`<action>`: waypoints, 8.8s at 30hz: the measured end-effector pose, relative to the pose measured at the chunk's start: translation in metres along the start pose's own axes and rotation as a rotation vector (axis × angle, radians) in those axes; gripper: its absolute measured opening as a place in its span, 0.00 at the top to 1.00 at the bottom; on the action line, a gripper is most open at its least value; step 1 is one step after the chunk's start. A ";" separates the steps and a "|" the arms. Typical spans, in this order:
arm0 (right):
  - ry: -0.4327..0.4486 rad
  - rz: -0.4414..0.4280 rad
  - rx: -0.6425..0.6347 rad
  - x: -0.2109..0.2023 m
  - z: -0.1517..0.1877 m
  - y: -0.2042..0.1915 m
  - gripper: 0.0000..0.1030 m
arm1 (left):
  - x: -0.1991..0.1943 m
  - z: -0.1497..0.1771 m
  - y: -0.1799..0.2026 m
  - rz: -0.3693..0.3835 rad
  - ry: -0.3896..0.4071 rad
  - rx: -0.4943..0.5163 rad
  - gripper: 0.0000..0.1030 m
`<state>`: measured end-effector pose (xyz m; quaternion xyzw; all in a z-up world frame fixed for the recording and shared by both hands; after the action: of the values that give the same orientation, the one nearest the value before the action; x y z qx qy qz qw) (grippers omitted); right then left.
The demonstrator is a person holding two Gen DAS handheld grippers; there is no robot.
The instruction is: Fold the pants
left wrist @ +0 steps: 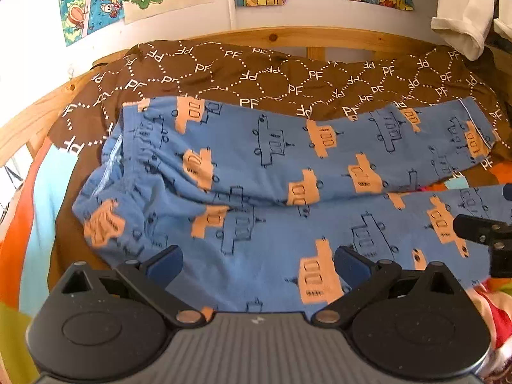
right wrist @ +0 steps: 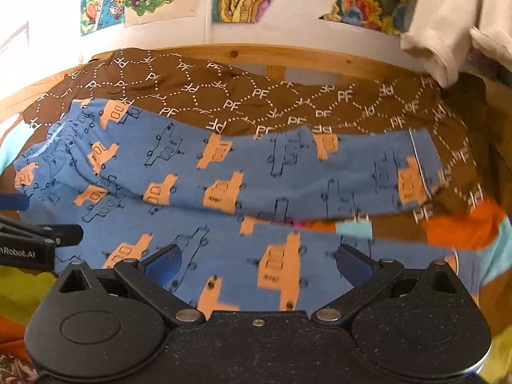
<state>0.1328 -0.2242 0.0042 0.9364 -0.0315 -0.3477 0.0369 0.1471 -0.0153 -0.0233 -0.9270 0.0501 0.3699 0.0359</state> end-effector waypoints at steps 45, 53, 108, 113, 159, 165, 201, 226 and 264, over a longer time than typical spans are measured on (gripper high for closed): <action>-0.311 -0.434 -0.692 0.250 -0.152 -0.013 0.35 | 0.195 -0.153 -0.036 0.281 -0.343 0.899 0.71; -0.324 -0.446 -0.714 0.235 -0.144 -0.011 0.86 | 0.187 -0.160 -0.044 0.187 -0.292 0.808 0.99; 0.005 -0.420 -0.565 0.217 -0.187 -0.038 0.96 | 0.097 -0.197 -0.104 0.123 -0.069 0.695 0.99; 0.140 -0.333 -0.566 0.139 -0.154 -0.030 0.98 | 0.055 -0.169 -0.091 0.117 0.042 0.783 0.99; -0.003 -0.292 -0.503 0.015 0.082 -0.063 0.83 | 0.012 0.035 -0.063 0.424 -0.189 0.847 0.31; -0.032 -0.237 -0.301 0.003 0.078 -0.020 0.18 | 0.013 0.003 -0.011 0.526 -0.050 0.513 0.00; -0.076 -0.122 0.710 0.057 0.029 0.175 0.64 | 0.057 0.034 0.202 0.643 0.060 0.736 0.61; 0.066 -0.072 0.641 -0.013 -0.002 0.200 0.94 | 0.039 0.013 0.184 0.824 -0.103 0.588 0.99; 0.013 0.245 -0.321 0.010 0.086 0.130 0.87 | 0.134 -0.100 0.337 1.299 -0.337 0.722 0.22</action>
<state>0.0798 -0.3584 -0.0553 0.9099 -0.0890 -0.3349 0.2280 0.2718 -0.3692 -0.0538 -0.5732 0.6972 0.4137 0.1191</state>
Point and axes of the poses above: each gripper's, at about its wrist camera, not at the fingertips, and x roughly the way its jaws point, y to its right, z to its underside, the point moved 8 cm from there along x, roughly the way its jaws point, and after that the axes turned 6 degrees about z, right-handed, at the moved point
